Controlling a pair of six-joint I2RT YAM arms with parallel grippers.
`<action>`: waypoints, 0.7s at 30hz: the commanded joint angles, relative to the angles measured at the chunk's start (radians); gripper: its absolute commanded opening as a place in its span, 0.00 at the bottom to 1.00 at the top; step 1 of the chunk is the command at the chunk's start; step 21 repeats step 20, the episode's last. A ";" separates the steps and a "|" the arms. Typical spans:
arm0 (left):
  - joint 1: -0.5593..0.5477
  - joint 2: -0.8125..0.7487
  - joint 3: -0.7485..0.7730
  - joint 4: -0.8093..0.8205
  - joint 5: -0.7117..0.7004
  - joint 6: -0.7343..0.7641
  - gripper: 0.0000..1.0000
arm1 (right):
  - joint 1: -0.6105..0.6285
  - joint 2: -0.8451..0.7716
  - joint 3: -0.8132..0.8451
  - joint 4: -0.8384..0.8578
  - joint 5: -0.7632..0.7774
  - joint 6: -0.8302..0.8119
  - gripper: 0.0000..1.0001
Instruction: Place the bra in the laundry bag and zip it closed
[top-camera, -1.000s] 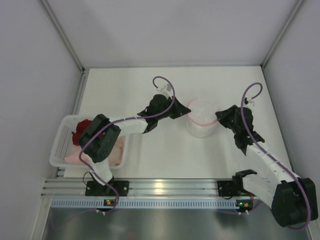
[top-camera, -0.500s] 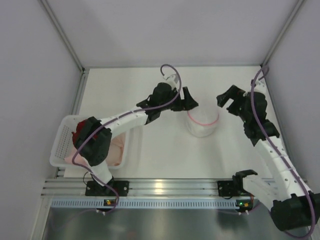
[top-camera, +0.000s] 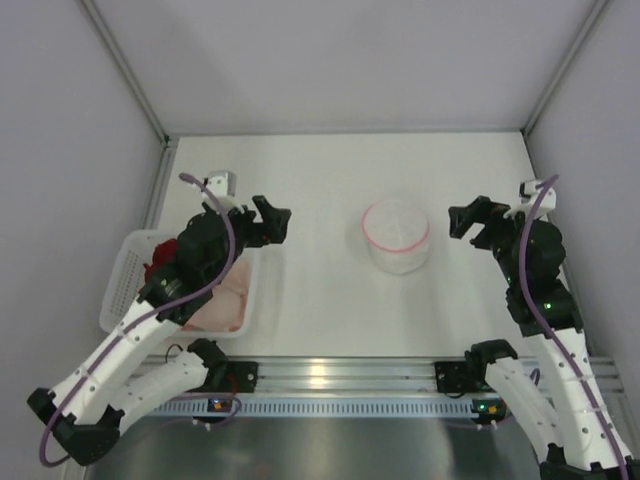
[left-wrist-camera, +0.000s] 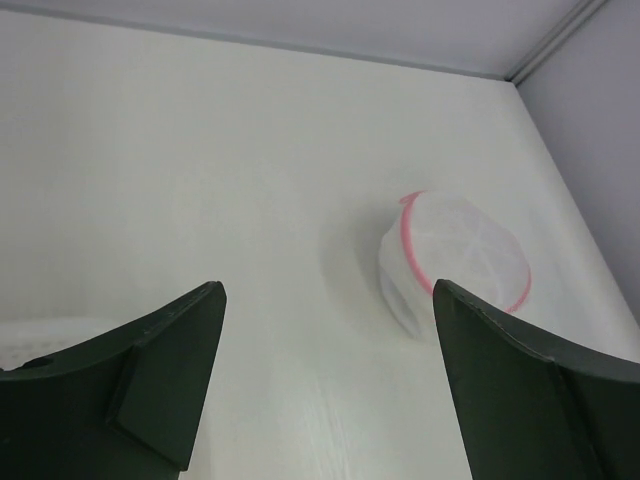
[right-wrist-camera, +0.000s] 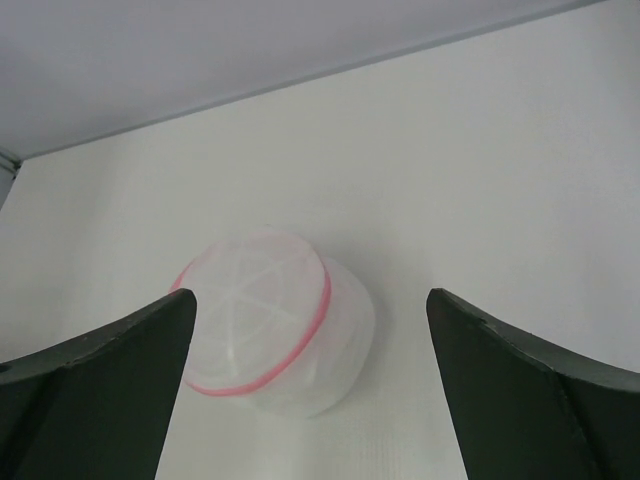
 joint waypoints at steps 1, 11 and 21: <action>0.001 -0.234 -0.136 -0.112 -0.126 -0.006 0.90 | -0.012 -0.082 -0.078 0.099 -0.060 -0.029 0.99; 0.001 -0.586 -0.377 -0.141 -0.155 -0.122 0.94 | -0.012 -0.233 -0.233 0.123 -0.131 0.046 0.99; 0.001 -0.503 -0.365 -0.147 -0.179 -0.121 0.94 | -0.013 -0.228 -0.234 0.126 -0.134 0.038 1.00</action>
